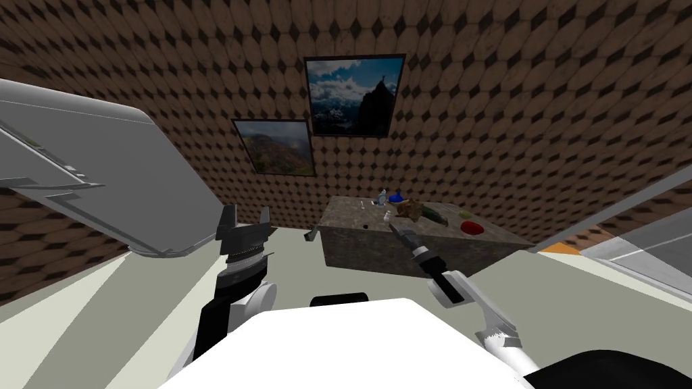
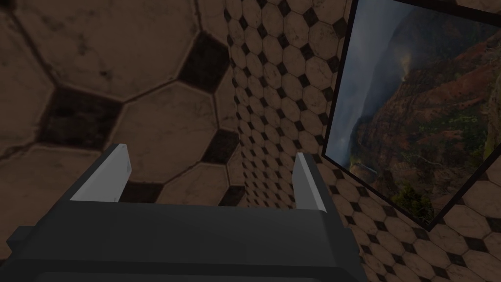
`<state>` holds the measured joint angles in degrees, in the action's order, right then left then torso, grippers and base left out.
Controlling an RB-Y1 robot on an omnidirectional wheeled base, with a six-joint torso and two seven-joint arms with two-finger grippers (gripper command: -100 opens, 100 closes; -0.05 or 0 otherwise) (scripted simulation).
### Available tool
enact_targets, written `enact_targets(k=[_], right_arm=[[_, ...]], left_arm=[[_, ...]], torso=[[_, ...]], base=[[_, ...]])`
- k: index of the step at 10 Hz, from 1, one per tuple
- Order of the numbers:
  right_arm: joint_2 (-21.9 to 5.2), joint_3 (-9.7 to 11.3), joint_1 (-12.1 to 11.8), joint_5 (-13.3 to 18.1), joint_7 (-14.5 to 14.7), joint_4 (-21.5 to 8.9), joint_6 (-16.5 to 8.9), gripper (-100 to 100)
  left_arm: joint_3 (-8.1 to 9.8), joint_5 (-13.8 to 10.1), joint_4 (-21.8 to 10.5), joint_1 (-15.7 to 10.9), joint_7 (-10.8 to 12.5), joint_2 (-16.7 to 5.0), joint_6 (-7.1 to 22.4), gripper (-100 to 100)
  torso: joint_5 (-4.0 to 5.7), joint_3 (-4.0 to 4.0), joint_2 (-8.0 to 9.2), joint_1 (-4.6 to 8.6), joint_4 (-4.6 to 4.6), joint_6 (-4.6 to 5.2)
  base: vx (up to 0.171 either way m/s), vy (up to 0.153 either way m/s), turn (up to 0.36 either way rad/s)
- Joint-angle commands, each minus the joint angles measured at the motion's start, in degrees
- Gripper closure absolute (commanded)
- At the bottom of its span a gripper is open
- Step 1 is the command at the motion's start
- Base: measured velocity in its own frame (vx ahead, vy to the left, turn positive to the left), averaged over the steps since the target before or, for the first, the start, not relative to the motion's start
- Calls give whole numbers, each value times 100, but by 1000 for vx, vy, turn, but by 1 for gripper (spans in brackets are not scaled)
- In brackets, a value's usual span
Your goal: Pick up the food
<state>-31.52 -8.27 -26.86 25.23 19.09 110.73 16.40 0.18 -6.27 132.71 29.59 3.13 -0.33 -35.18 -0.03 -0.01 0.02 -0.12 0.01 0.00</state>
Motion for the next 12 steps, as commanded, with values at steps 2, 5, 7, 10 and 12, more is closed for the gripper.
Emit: enact_targets(k=[2,5,7,10,12], right_arm=[[-453,-88,-15,431,307,-439,-36,-100],[-949,-124,-63,760,534,-752,-85,-100],[-1204,-133,-98,917,648,-926,-106,-100],[-1833,-122,-250,1361,983,-1410,-147,-100],[-2035,-104,-316,1500,1093,-1569,-154,-100]], left_arm=[[0,0,0,0,0,0,0,0],[0,0,0,0,0,0,0,0],[0,0,0,1,0,0,0,0],[0,0,0,1,0,0,0,0],[-1,0,0,1,0,1,0,0]], torso=[[0,0,0,-3,0,0],[-2,3,-4,-10,-1,1],[-5,8,-13,-25,-3,0],[-5,14,-26,-23,-5,0],[-12,17,-30,-53,-7,0]], base=[[0,61,131],[14,66,84],[31,91,82],[58,108,99],[70,148,72]])
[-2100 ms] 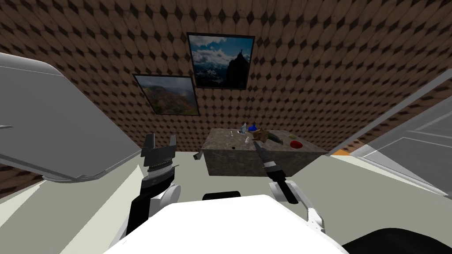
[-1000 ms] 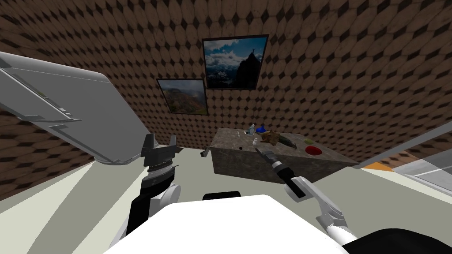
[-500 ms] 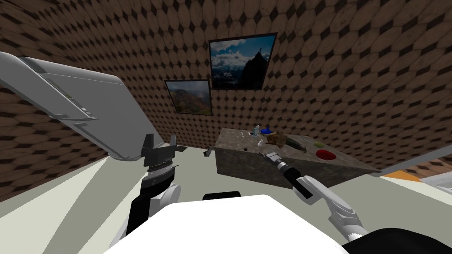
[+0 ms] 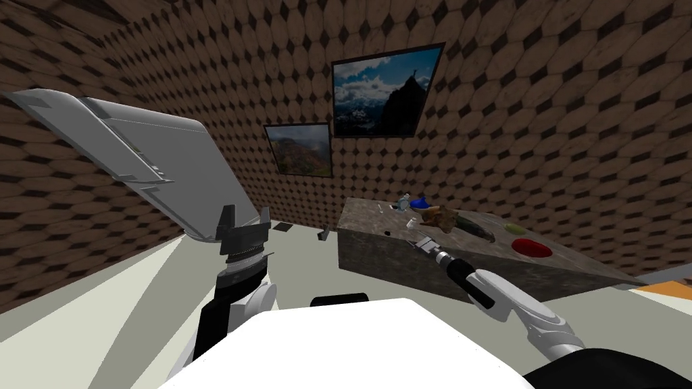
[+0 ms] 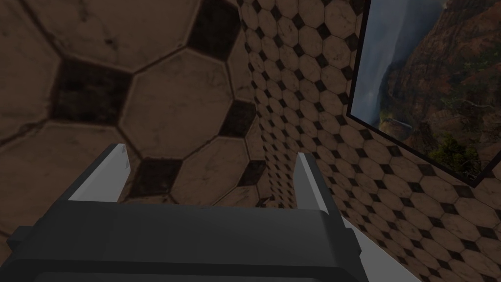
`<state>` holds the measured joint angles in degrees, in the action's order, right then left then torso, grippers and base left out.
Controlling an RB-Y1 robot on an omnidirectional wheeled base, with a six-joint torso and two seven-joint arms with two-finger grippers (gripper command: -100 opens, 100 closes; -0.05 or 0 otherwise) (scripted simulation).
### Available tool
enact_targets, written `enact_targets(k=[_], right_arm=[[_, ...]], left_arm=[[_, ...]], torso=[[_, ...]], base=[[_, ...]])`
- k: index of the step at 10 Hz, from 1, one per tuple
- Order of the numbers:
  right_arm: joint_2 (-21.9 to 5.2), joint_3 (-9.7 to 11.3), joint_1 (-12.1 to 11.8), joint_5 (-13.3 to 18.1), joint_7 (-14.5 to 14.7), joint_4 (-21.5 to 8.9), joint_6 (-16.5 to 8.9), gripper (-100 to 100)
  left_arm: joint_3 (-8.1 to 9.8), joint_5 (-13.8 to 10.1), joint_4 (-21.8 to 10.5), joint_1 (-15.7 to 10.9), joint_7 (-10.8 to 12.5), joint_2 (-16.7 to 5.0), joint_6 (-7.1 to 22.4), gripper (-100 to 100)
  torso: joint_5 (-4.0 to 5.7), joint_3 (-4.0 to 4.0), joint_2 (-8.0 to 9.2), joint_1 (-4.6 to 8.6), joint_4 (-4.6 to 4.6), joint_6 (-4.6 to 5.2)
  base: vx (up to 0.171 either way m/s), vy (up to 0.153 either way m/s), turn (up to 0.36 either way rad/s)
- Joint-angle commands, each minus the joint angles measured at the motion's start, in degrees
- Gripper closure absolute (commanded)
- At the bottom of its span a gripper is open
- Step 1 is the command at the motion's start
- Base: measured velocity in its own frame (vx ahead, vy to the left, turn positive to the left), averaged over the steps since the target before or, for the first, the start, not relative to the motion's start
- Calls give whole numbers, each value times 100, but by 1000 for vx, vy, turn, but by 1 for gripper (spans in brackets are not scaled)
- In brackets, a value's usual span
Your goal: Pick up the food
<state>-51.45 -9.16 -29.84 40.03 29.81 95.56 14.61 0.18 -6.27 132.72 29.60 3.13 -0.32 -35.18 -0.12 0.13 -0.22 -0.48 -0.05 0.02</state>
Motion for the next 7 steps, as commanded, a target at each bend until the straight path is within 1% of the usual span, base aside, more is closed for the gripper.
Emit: enact_targets(k=[1,2,3,5,7], right_arm=[[-241,8,-91,153,130,-208,22,-100],[-436,37,-170,283,238,-356,21,-100],[-436,37,-170,283,238,-361,21,-100],[-811,107,-337,529,450,-653,28,-100],[-1131,181,-508,757,652,-918,40,-100]], left_arm=[[0,0,0,0,0,0,0,0],[0,0,0,0,0,0,0,0],[0,0,0,0,0,0,0,0],[0,0,0,0,0,0,0,0],[0,0,0,0,0,1,0,0]], torso=[[0,0,0,0,0,0],[2,-4,7,6,2,-1],[0,-2,2,-8,1,1],[4,5,-9,13,-2,-2],[-3,4,-7,-22,-2,-1]], base=[[37,101,61],[69,154,108],[89,107,24],[94,106,90],[99,202,81]])
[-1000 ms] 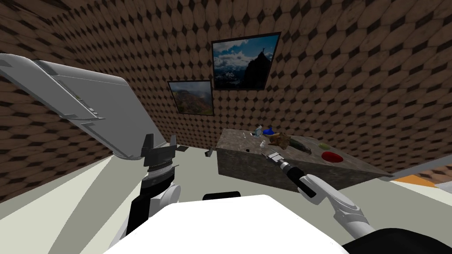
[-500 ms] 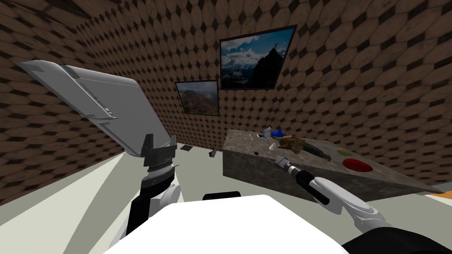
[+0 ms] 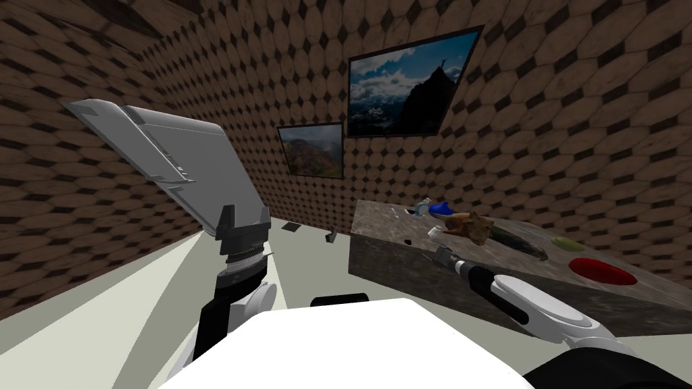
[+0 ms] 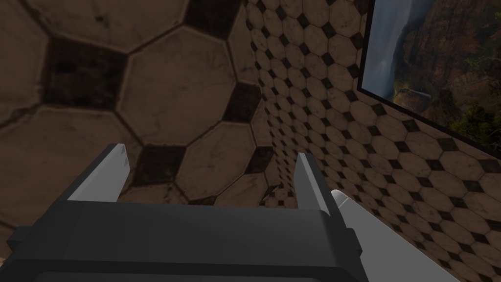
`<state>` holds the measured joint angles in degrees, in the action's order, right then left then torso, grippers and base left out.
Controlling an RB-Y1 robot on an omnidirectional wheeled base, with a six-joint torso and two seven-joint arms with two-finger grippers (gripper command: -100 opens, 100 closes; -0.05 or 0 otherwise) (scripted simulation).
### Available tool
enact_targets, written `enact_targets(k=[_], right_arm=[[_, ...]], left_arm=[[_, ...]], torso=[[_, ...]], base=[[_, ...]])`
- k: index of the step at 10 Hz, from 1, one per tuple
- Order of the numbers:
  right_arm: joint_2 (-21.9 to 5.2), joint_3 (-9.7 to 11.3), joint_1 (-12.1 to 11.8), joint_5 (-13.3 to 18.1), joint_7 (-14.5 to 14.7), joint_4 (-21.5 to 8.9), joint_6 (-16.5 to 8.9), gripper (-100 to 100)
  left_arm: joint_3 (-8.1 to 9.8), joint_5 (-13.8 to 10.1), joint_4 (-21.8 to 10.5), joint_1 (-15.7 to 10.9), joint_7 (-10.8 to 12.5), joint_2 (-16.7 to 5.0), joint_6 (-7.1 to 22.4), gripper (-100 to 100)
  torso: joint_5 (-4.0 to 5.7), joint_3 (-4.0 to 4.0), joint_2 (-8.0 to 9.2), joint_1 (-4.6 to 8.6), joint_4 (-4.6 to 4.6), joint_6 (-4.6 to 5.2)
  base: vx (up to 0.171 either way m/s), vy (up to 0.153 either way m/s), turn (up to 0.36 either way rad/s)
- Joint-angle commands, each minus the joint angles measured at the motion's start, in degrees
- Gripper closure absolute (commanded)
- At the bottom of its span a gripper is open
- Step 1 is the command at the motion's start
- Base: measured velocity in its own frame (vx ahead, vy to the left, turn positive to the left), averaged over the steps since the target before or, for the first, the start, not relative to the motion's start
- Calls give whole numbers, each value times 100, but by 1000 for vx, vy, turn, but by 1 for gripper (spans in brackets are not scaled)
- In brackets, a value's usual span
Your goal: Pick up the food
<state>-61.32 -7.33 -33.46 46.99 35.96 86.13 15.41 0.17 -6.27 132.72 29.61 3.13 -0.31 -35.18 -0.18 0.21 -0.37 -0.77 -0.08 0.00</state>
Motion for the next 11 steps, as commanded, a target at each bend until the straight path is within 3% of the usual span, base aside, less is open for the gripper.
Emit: enact_targets(k=[1,6,11], right_arm=[[-176,-1,-146,61,38,25,-40,-100],[-900,158,-507,536,474,-486,-2,-100],[-1314,250,-704,817,733,-746,26,-100]], left_arm=[[0,0,0,0,0,0,0,0],[1,0,0,0,0,-1,0,0],[1,0,0,0,0,-1,0,0]], torso=[[0,0,0,0,0,0],[5,4,-6,27,-2,1],[11,-13,23,45,5,2]], base=[[102,124,26],[116,131,71],[63,90,46]])
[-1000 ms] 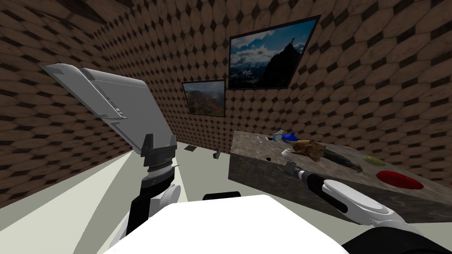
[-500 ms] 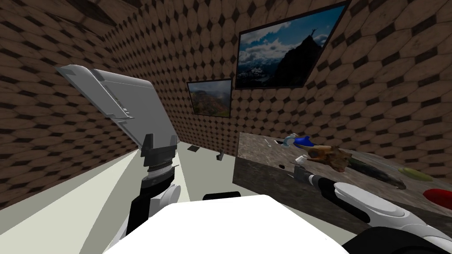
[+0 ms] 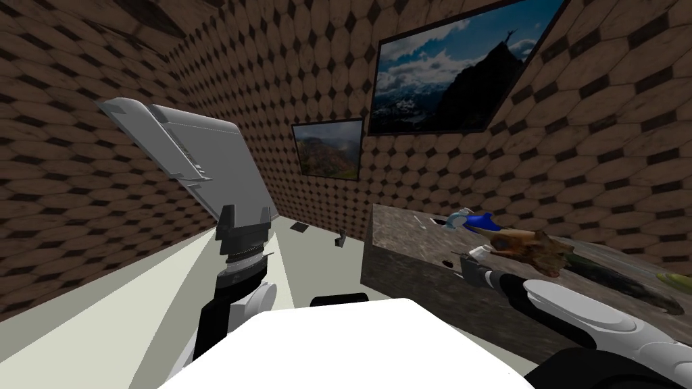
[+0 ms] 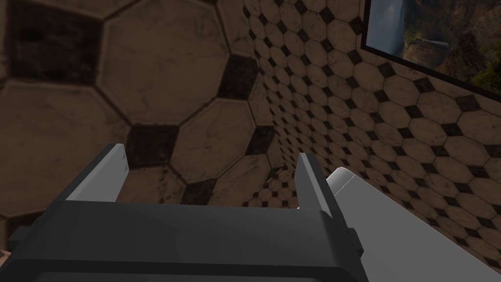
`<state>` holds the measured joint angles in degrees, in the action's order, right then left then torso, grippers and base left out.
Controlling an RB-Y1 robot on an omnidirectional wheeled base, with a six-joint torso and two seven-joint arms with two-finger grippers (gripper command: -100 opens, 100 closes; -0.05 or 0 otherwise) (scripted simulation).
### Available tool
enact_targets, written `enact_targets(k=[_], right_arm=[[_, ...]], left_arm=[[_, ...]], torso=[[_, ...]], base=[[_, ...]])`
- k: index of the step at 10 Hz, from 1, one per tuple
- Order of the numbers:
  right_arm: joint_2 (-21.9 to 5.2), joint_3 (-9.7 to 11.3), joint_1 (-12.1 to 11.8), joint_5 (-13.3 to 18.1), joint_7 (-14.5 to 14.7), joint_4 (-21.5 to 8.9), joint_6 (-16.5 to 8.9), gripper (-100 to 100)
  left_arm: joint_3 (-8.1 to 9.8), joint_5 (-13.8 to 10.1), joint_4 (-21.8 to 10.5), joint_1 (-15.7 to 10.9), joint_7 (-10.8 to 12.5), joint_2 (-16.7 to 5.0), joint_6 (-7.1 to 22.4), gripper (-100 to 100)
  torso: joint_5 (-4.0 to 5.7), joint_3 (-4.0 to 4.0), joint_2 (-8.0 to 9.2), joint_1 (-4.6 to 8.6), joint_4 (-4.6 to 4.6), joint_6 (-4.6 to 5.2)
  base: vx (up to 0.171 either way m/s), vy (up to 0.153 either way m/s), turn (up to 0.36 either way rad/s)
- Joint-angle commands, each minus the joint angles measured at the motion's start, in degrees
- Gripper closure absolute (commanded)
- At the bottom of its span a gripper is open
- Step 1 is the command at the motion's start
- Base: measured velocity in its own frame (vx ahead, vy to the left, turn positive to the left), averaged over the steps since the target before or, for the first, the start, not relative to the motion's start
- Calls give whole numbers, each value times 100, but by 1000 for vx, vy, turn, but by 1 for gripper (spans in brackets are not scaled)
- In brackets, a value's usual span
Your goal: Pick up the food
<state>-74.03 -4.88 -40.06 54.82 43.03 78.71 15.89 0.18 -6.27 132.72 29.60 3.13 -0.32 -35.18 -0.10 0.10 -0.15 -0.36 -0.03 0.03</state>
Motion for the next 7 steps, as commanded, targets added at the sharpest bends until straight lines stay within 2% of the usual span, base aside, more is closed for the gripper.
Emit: enact_targets(k=[1,2,3,4,5,6,7], right_arm=[[0,0,0,0,0,0,0,-100],[-14,0,-12,5,-2,8,-12,0],[170,109,52,52,70,-48,-108,-100],[248,155,78,73,100,-71,-149,-100],[195,98,35,54,75,-43,-109,-100],[207,101,38,56,91,-47,-117,100],[205,101,38,56,89,-47,-116,100]], left_arm=[[0,0,0,0,0,0,0,0],[0,0,0,0,0,0,0,0],[1,0,0,0,0,-1,0,0],[1,0,0,-1,0,-1,0,0],[1,0,0,0,0,-1,0,0],[1,0,0,0,0,-1,0,0],[1,0,0,0,0,-1,0,0]], torso=[[0,0,0,0,0,0],[4,-7,12,15,2,1],[7,-12,21,28,5,2],[11,-8,12,41,3,-1],[14,-3,4,55,1,0],[13,-7,12,48,3,2],[11,-12,21,40,5,2]], base=[[26,38,2],[6,7,-1],[46,-21,113],[71,-57,119],[31,-30,22],[5,-5,-1],[0,0,0]])
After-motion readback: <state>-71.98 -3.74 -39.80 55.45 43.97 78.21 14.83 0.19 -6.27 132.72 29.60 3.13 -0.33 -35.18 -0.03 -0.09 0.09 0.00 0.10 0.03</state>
